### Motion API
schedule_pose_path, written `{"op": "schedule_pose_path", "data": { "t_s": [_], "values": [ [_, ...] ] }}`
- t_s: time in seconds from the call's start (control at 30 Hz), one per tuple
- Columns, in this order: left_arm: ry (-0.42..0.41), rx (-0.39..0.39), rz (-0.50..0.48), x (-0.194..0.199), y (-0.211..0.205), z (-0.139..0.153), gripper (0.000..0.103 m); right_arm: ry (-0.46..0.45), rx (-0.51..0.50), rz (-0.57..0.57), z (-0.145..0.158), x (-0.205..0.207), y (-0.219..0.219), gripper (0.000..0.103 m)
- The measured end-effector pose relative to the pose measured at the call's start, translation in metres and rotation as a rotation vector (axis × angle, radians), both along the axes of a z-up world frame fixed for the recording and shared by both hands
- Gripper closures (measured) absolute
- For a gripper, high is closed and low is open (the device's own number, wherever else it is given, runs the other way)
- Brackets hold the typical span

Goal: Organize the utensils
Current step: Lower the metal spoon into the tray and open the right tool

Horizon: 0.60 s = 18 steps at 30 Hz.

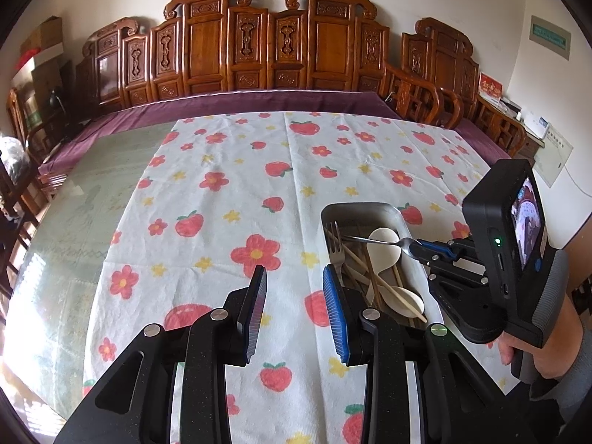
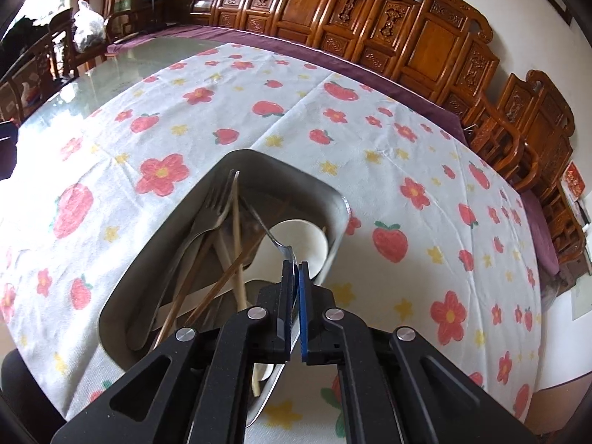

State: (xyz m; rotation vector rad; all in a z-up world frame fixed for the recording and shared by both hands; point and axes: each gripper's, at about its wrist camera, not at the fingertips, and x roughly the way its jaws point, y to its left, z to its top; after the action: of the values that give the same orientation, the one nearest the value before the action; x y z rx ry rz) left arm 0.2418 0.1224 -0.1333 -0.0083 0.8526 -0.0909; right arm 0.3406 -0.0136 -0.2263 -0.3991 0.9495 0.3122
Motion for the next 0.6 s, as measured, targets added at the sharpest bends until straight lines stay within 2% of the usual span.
{"op": "schedule_pose_path", "data": {
  "t_s": [0.1,0.37,0.6],
  "values": [
    [0.001,0.000,0.000,-0.001,0.000,0.000,0.073,0.012,0.022,0.004,-0.001,-0.006,-0.002,0.097],
    [0.001,0.000,-0.005,-0.001,-0.002,-0.001,0.073,0.092,0.182,0.031,-0.005,-0.024,-0.007,0.090],
    [0.005,0.001,-0.008,0.000,-0.005,-0.001,0.073,0.135,0.225,0.069,-0.017,-0.031,-0.004,0.087]
  ]
}}
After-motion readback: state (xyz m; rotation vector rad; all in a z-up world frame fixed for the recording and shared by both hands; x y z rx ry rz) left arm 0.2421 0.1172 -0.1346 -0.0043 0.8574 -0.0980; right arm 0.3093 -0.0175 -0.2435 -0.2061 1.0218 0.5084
